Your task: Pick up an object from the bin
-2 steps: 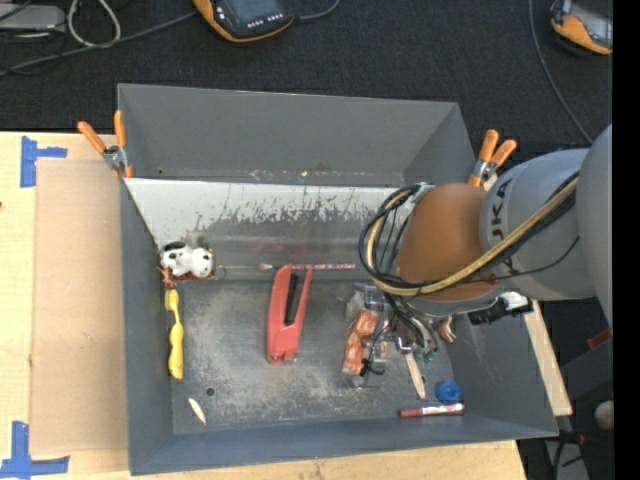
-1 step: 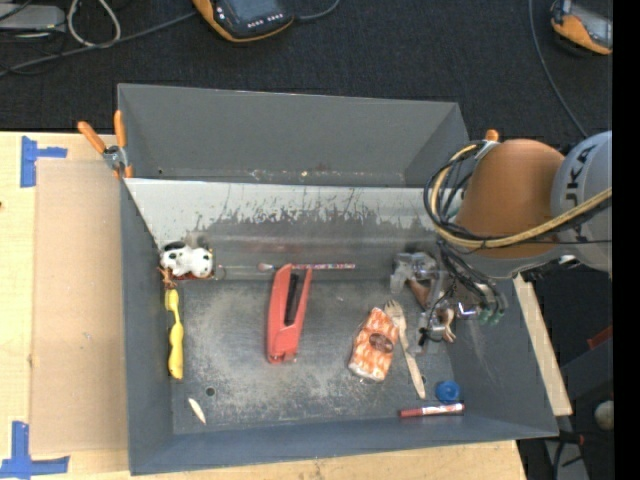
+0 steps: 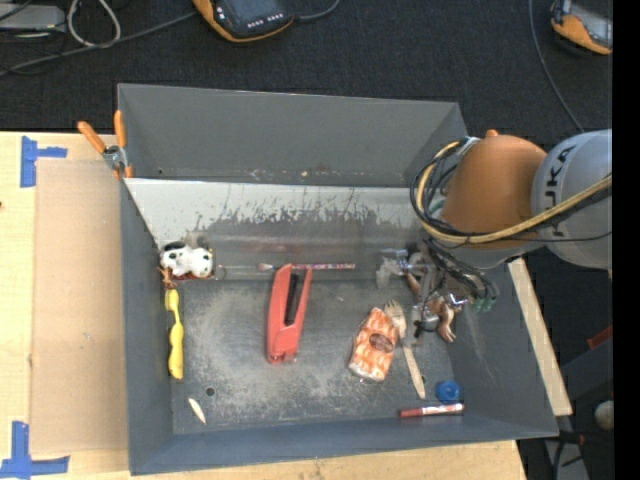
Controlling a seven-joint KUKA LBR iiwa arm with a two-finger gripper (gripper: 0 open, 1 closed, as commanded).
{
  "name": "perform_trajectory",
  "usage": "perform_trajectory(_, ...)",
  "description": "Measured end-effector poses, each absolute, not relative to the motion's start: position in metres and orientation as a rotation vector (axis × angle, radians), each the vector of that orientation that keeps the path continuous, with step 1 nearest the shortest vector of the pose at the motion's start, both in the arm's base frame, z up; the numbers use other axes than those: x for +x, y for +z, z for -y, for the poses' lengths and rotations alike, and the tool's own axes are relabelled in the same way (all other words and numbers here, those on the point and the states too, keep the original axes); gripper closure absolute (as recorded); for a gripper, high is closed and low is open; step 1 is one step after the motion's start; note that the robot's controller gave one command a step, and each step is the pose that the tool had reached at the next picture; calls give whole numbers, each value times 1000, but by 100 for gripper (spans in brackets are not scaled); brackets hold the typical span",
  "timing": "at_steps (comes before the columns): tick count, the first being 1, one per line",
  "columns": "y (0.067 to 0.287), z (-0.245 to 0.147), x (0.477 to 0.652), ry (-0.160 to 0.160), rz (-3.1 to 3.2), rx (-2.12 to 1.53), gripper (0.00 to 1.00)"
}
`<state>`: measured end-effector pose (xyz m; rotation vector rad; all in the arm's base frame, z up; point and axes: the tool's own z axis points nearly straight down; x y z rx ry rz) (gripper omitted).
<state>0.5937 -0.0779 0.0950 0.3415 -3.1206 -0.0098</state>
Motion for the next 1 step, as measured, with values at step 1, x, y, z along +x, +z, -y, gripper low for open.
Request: perform_trajectory(1, 79, 63, 528, -4, 3120, 372, 0)
